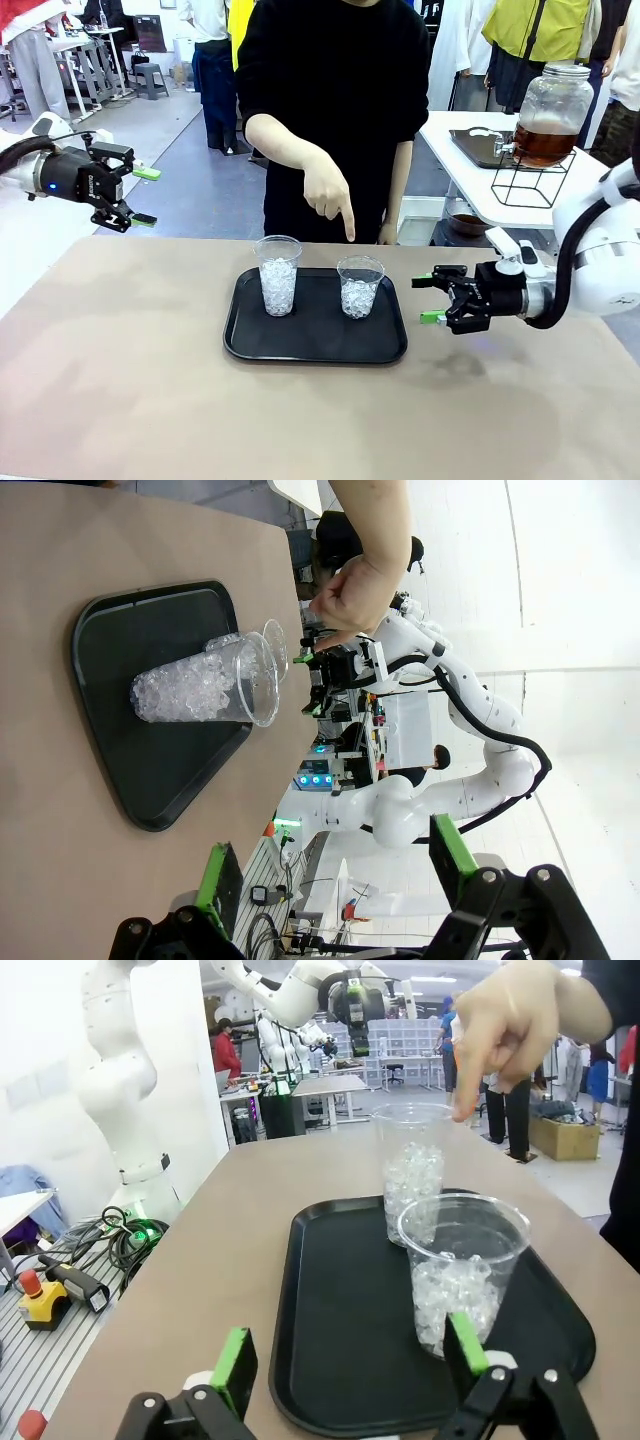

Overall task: Pour the drink into the iced cup.
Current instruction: Pick up the iced cup indicated by the human and present it to them.

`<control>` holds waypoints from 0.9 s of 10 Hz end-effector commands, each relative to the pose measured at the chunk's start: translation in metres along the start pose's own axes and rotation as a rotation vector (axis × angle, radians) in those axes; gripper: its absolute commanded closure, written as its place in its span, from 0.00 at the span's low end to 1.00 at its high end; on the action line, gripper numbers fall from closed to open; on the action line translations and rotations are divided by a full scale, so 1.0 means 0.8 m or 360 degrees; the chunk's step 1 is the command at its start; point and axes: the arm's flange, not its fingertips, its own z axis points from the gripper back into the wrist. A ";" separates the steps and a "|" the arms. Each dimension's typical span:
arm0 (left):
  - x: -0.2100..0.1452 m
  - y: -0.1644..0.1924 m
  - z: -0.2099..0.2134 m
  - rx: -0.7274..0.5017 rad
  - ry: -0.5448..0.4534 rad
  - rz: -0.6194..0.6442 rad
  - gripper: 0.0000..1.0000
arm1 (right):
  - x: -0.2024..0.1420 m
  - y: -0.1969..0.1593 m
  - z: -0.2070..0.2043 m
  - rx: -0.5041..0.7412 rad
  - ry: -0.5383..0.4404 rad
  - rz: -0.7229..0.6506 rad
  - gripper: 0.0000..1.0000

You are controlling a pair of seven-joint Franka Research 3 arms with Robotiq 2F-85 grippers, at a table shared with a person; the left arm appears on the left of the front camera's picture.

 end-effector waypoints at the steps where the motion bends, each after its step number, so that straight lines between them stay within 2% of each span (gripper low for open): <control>1: -0.002 -0.002 0.000 -0.0007 -0.0010 0.0013 0.00 | 0.007 -0.009 -0.014 -0.0038 0.0000 0.0019 0.00; 4: -0.002 -0.002 0.000 -0.0007 -0.0010 0.0013 0.00 | -0.002 -0.025 -0.042 -0.0065 0.0010 0.0040 0.00; 9: -0.002 -0.002 0.000 -0.0007 -0.0010 0.0013 0.00 | -0.020 -0.046 -0.057 -0.0106 0.0057 0.0017 0.00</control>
